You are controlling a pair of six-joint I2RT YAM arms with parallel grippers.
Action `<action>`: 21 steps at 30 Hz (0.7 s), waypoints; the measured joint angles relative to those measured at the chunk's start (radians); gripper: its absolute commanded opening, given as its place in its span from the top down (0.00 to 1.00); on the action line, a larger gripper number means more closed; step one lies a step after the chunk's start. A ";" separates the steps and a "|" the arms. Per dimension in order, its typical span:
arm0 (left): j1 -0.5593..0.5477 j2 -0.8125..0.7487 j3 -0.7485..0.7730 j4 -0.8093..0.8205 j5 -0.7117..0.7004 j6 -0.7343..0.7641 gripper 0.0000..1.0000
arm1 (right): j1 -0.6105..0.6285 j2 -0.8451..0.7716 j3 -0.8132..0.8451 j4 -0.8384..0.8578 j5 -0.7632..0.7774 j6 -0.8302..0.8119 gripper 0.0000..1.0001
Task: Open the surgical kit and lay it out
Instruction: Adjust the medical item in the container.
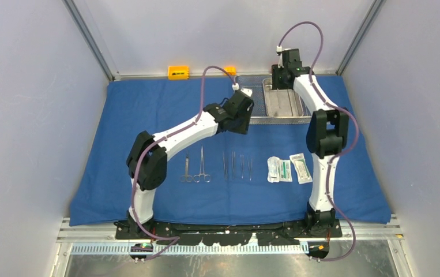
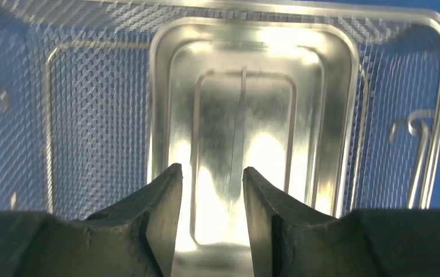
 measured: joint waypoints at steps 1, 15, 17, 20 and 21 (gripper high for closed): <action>0.013 0.000 0.018 -0.002 0.007 0.018 0.60 | 0.000 0.055 0.061 -0.011 0.012 -0.011 0.54; 0.073 0.040 0.159 -0.029 0.101 0.105 0.61 | -0.011 0.476 0.578 -0.137 0.103 -0.082 0.63; 0.073 0.053 0.164 -0.033 0.111 0.106 0.61 | -0.013 0.480 0.577 -0.148 0.101 -0.080 0.63; 0.073 0.074 0.169 -0.043 0.123 0.106 0.61 | -0.015 0.480 0.569 -0.149 0.093 -0.073 0.63; 0.074 0.080 0.169 -0.047 0.126 0.106 0.61 | -0.017 0.479 0.559 -0.146 0.089 -0.068 0.63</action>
